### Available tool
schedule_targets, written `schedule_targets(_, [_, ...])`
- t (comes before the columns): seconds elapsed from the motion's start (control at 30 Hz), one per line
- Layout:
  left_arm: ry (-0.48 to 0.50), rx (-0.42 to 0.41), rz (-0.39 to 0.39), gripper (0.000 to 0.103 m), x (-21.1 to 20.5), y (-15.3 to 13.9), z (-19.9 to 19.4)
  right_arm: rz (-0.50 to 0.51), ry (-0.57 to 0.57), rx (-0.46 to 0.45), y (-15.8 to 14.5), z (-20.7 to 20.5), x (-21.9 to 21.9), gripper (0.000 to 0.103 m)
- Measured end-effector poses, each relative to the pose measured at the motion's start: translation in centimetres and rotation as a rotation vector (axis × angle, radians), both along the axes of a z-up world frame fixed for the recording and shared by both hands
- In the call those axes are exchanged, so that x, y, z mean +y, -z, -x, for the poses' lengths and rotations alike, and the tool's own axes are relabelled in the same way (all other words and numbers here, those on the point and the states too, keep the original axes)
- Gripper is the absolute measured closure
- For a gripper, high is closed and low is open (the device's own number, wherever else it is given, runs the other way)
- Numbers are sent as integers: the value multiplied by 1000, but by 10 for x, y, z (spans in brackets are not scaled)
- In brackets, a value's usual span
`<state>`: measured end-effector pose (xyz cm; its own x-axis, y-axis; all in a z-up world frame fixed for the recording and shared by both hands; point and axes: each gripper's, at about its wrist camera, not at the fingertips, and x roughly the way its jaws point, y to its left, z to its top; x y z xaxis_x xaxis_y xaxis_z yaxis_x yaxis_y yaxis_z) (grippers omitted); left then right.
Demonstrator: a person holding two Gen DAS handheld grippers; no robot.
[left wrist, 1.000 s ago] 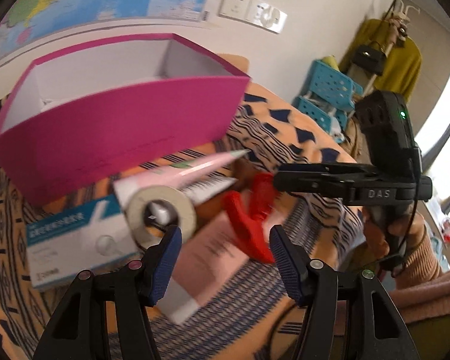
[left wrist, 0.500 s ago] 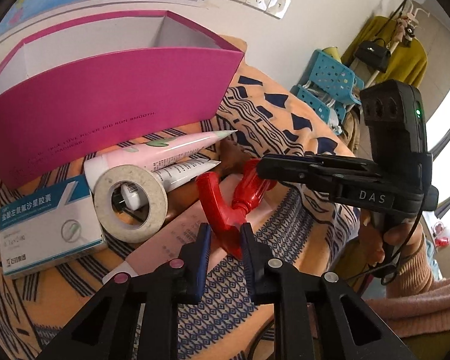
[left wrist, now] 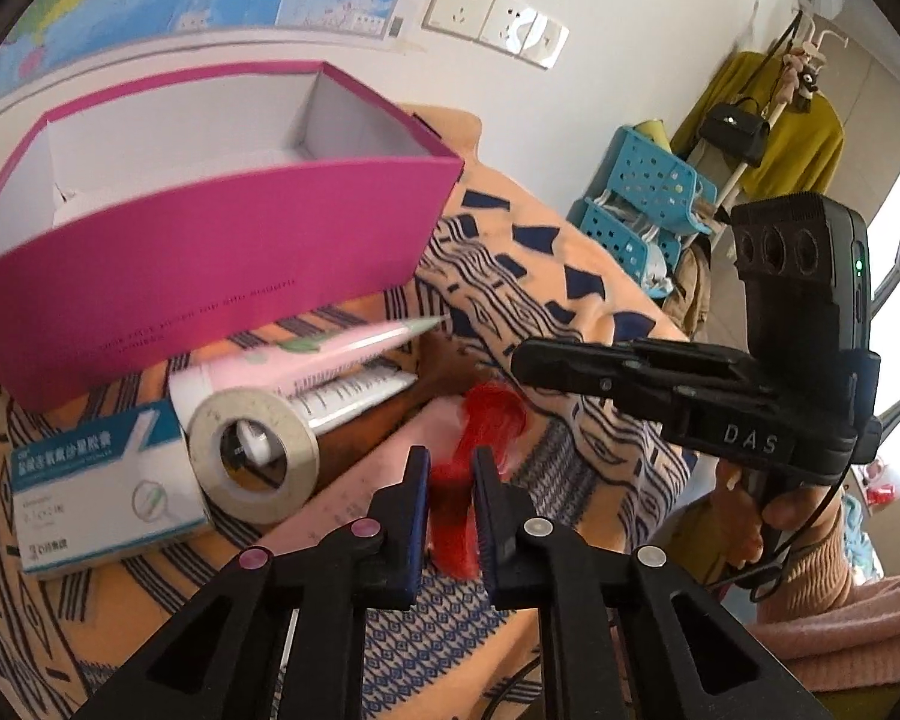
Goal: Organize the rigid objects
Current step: 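Grasp the red trigger sprayer head with the right gripper, then carry the red sprayer head into the magenta box and release it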
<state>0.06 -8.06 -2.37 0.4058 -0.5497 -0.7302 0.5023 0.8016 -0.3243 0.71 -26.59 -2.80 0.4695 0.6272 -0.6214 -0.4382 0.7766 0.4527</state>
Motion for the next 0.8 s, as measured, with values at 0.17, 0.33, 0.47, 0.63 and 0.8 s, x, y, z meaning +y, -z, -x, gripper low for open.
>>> schedule_targets(0.17, [-34, 17, -12, 86, 7, 3, -4, 6, 9, 22, 7, -7, -1, 97])
schedule_targets(0.33, [-21, 24, -18, 61, 16, 5, 4, -6, 22, 58, 20, -7, -11, 73])
schedule_targets(0.47, [-2, 62, -24, 61, 15, 13, 6, 33, -2, 54, 26, -6, -3, 68])
schedule_targets(0.63, [5, 102, -43, 84, 5, 24, 6, 13, -7, 54, 28, -8, -3, 89])
schedule_targets(0.8, [-8, 103, -37, 87, 3, 23, 2, 28, 21, 56, 26, -6, -9, 94])
